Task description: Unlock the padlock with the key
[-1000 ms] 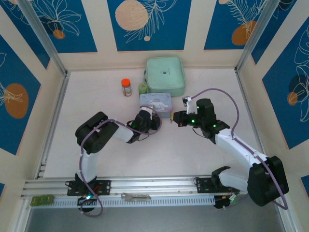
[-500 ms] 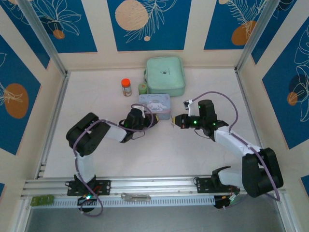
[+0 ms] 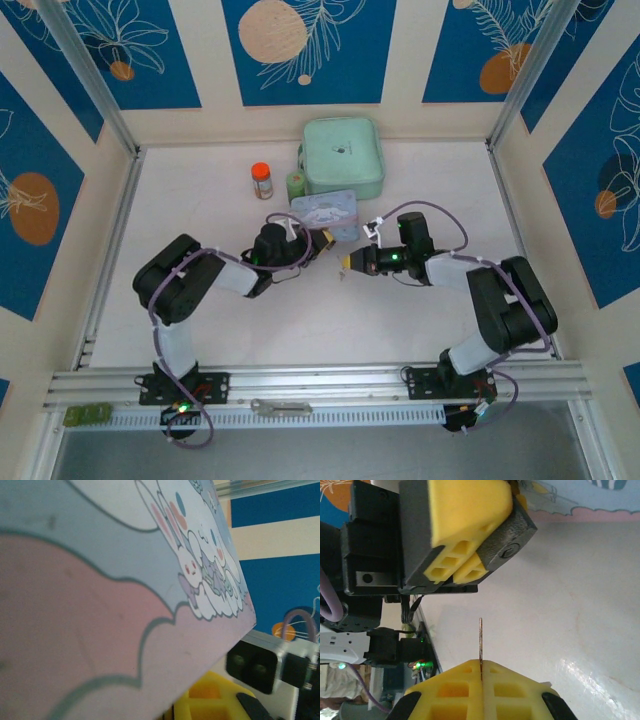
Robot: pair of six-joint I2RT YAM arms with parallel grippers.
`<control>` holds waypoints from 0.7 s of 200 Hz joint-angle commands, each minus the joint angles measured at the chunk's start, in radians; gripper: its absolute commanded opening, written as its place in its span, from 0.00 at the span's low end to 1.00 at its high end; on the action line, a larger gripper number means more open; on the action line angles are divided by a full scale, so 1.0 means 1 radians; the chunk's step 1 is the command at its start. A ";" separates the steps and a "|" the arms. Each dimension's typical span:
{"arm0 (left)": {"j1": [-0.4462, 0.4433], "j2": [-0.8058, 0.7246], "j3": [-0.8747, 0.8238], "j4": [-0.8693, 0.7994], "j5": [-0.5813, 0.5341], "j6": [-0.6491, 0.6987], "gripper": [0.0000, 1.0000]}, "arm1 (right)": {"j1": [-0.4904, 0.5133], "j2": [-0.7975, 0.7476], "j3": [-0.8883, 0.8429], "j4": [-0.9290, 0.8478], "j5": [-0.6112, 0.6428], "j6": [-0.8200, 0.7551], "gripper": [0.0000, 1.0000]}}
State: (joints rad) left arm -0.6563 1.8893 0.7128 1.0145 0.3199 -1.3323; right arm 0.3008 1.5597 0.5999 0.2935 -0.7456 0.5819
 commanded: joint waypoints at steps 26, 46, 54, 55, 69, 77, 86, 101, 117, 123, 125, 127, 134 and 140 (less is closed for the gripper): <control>0.006 0.014 -0.038 0.188 0.038 -0.076 0.00 | -0.009 0.070 0.031 0.120 -0.079 0.050 0.00; 0.006 0.020 -0.051 0.223 0.042 -0.090 0.00 | -0.017 0.084 0.054 0.110 -0.082 0.044 0.00; 0.006 0.023 -0.055 0.239 0.044 -0.094 0.00 | -0.019 0.090 0.060 0.108 -0.088 0.042 0.00; 0.006 0.023 -0.055 0.240 0.045 -0.095 0.00 | -0.020 0.091 0.061 0.108 -0.090 0.042 0.00; 0.006 0.025 -0.056 0.252 0.049 -0.098 0.00 | -0.020 0.099 0.071 0.119 -0.101 0.048 0.00; 0.007 0.025 -0.056 0.255 0.051 -0.096 0.00 | -0.020 0.100 0.075 0.122 -0.103 0.049 0.00; 0.006 0.024 -0.055 0.254 0.051 -0.094 0.00 | -0.018 0.100 0.081 0.116 -0.102 0.046 0.00; 0.006 0.022 -0.056 0.260 0.053 -0.092 0.00 | -0.020 0.104 0.086 0.107 -0.098 0.039 0.00; 0.006 0.021 -0.055 0.262 0.056 -0.093 0.00 | -0.020 0.108 0.086 0.100 -0.098 0.034 0.00; 0.007 0.021 -0.058 0.264 0.053 -0.094 0.00 | -0.019 0.108 0.087 0.093 -0.097 0.030 0.00; 0.006 0.022 -0.058 0.265 0.052 -0.095 0.00 | -0.020 0.107 0.087 0.089 -0.096 0.029 0.00; 0.006 0.022 -0.059 0.266 0.052 -0.096 0.00 | -0.020 0.106 0.087 0.085 -0.094 0.026 0.00; 0.006 0.022 -0.062 0.268 0.047 -0.097 0.00 | -0.021 0.105 0.087 0.075 -0.090 0.020 0.00; 0.006 0.021 -0.062 0.268 0.045 -0.097 0.00 | -0.021 0.101 0.084 0.066 -0.085 0.013 0.00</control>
State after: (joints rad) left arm -0.6563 1.9125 0.6605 1.1881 0.3443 -1.4170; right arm 0.2855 1.6512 0.6682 0.4011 -0.8127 0.6209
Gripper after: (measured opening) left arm 0.110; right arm 0.051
